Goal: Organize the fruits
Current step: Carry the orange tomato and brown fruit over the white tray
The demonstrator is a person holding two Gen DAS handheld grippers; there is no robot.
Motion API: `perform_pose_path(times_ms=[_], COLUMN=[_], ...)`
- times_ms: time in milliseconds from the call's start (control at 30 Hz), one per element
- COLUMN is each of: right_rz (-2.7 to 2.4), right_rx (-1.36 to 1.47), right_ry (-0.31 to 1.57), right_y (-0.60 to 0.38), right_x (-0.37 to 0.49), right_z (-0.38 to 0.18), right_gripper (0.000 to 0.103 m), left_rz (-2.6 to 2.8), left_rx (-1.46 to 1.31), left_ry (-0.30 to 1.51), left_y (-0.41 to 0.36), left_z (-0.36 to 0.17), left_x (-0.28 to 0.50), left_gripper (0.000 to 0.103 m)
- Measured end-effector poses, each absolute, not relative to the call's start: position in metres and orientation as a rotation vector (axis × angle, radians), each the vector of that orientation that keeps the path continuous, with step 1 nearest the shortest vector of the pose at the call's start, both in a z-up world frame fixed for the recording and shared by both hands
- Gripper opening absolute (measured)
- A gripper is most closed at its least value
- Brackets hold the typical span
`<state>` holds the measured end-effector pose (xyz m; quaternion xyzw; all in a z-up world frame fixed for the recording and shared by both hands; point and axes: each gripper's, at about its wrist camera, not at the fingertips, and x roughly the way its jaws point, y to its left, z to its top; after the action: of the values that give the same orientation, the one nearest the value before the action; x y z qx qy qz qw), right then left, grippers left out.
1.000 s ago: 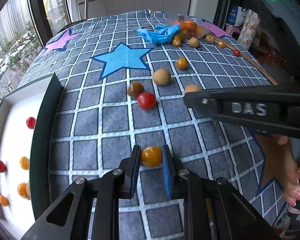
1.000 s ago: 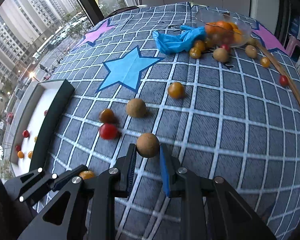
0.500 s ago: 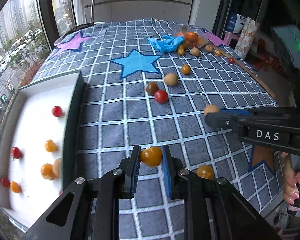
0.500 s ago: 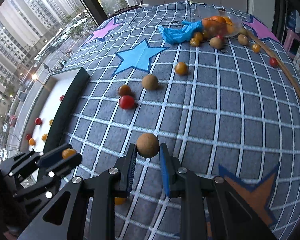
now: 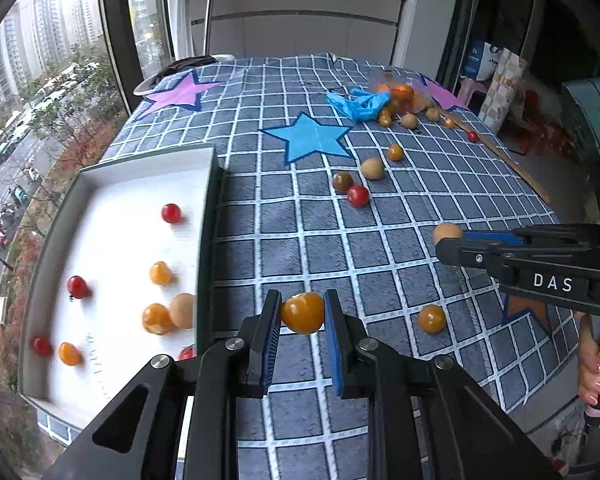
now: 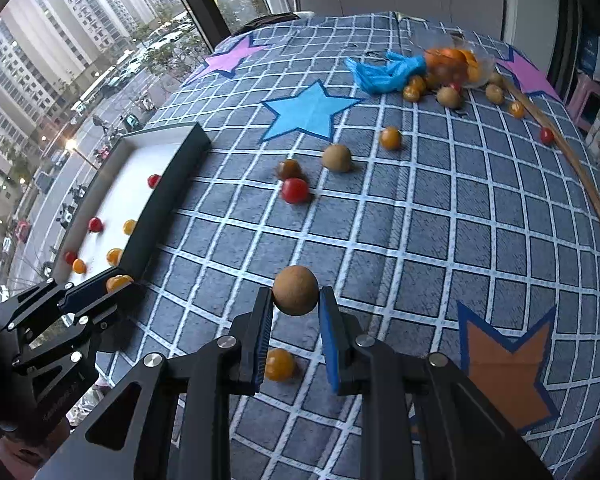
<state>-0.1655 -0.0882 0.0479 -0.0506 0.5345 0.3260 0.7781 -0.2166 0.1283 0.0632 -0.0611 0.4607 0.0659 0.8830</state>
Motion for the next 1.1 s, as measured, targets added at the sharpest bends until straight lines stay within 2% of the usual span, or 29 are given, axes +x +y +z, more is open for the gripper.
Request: perform_pose_path(times_ms=[533, 1100], right_rz=[0.783, 0.887], right_rx=[-0.211, -0.318], right_ry=[1.136, 1.155], right_y=[-0.020, 0.085], right_x=[-0.191, -0.197], right_z=[0.070, 0.064], right_gripper=[0.025, 0.025], left_rz=[0.227, 0.386], left_rx=[-0.203, -0.266], left_ry=[0.931, 0.971], left_y=[0.190, 0.277], left_z=[0.065, 0.034], left_x=[-0.247, -0.259], left_gripper=[0.023, 0.023])
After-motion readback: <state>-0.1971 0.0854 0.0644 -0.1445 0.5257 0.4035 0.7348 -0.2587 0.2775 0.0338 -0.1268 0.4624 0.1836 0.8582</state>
